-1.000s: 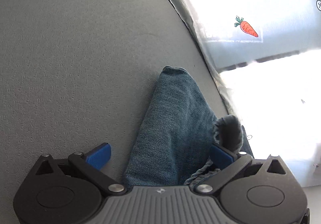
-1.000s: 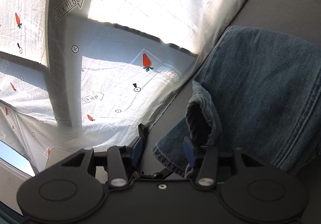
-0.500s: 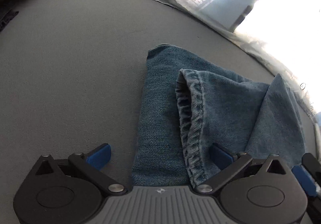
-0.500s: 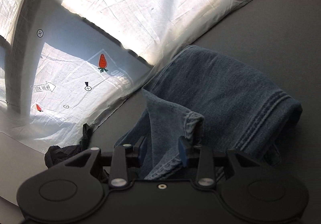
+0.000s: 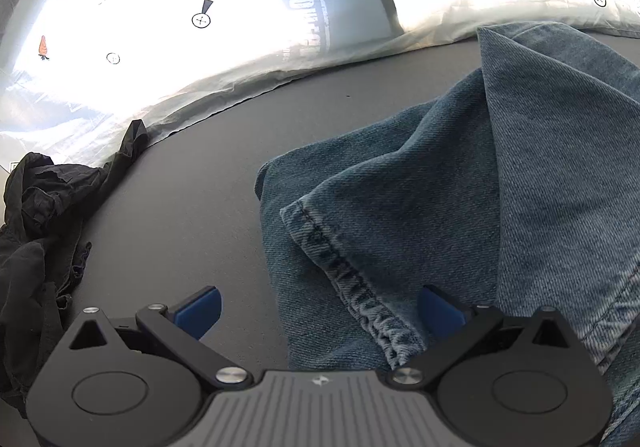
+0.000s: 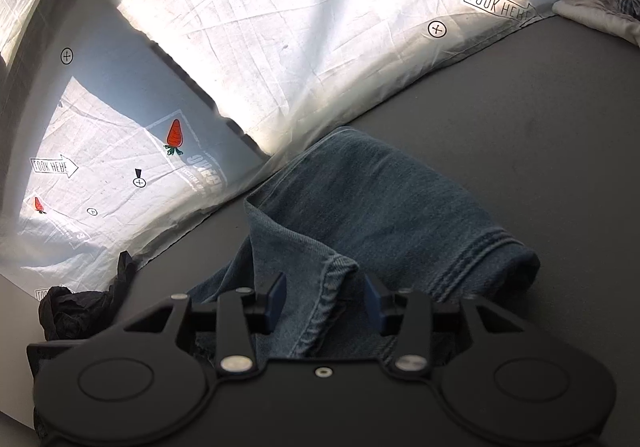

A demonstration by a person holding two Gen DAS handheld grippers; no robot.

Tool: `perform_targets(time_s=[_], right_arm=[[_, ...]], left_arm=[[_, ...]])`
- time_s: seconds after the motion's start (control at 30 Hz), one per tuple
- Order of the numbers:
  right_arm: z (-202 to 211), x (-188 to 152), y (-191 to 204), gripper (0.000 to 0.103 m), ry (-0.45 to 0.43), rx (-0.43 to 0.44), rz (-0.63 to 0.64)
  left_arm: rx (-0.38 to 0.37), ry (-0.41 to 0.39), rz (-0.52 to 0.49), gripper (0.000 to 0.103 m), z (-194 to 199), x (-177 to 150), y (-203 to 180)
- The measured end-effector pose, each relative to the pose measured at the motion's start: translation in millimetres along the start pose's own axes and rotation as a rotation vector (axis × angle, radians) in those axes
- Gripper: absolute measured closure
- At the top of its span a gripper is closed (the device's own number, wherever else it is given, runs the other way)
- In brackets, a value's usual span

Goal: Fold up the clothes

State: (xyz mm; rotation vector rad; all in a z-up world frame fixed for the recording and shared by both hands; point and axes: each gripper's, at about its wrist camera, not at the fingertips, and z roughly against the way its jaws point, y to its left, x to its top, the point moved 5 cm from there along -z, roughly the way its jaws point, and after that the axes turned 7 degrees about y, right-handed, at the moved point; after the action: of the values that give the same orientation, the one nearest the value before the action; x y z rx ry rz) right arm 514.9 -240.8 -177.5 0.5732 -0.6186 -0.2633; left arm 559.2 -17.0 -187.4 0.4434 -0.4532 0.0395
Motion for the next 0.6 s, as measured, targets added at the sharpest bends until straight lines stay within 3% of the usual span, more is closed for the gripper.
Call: perform_targets(time_s=[0.2,0.27,0.3,0.33,0.43,0.53,0.6], right_arm=[[-20.7,4.9,6.3,0.047,0.051,0.075,-0.042],[-29.3,7.8,13.5,0.054,0.062,0.095,-0.028],[-34.4,8.6,17.6,0.073,0.082,0.116,-0.029],[-38.4,9.0,23.5,0.081,0.097,0.146,-0.027],[-45.0,6.9,49.0,0.085,0.127,0.222,0.022],[-48.7,-0.9,77.5,0.085,0.169,0.299,0.069],[-48.8,-2.7,83.5,0.078,0.187,0.364,0.028]], left_arm=[[0.000,-0.004,0.004,0.000,0.9,-2.0,-2.3],[-0.003,-0.004,0.001,0.000,0.5,-1.8,-2.1],[-0.006,-0.003,0.001,0.000,0.2,-1.6,-1.8],[-0.009,-0.002,0.002,0.000,0.2,-1.6,-1.6],[-0.031,0.004,0.012,0.000,-0.5,-2.2,0.8],[-0.131,0.041,0.077,0.000,-4.8,-6.1,14.8],[-0.273,0.085,0.202,0.000,-11.2,-14.5,35.1]])
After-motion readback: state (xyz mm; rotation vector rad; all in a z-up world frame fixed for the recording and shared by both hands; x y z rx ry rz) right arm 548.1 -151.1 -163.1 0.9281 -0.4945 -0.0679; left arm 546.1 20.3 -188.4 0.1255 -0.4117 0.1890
